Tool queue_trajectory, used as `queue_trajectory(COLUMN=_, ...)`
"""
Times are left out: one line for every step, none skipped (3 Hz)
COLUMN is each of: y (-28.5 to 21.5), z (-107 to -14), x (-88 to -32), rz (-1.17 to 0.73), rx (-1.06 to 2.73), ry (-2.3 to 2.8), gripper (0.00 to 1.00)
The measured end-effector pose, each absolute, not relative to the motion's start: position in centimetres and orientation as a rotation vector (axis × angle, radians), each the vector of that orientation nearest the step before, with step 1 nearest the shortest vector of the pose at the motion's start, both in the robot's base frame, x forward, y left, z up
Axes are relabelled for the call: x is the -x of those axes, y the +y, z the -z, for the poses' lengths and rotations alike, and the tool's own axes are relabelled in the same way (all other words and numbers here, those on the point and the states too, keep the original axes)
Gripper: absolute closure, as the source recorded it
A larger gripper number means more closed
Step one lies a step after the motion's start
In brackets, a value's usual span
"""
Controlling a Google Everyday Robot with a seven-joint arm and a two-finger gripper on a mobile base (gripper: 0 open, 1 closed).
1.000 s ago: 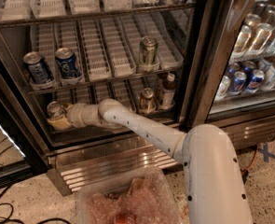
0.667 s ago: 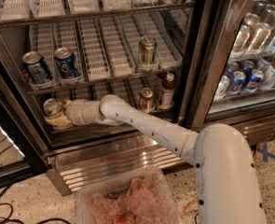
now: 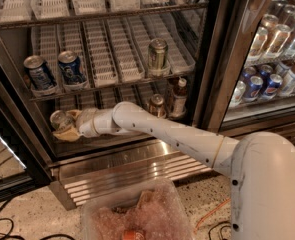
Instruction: Pick 7up can from bottom shelf of fridge
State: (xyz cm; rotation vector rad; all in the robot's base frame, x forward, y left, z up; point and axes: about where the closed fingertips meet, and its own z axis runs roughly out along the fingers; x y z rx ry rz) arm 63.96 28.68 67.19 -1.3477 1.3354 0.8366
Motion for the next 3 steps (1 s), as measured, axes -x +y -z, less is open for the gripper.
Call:
queue_trajectory(y=26.9, z=-67.3, x=-62.6, rz=-0.826, rx=1.341, ry=1.376, gripper=1.0)
queue_trajectory(y=25.0, z=-67.8, x=-61.1, rz=-0.81, rx=1.312, ry=1.418, gripper=1.0)
queue_trajectory(y=22.8, z=-67.9, x=-59.1, rz=-0.797, rx=1.265, ry=1.487, gripper=1.0)
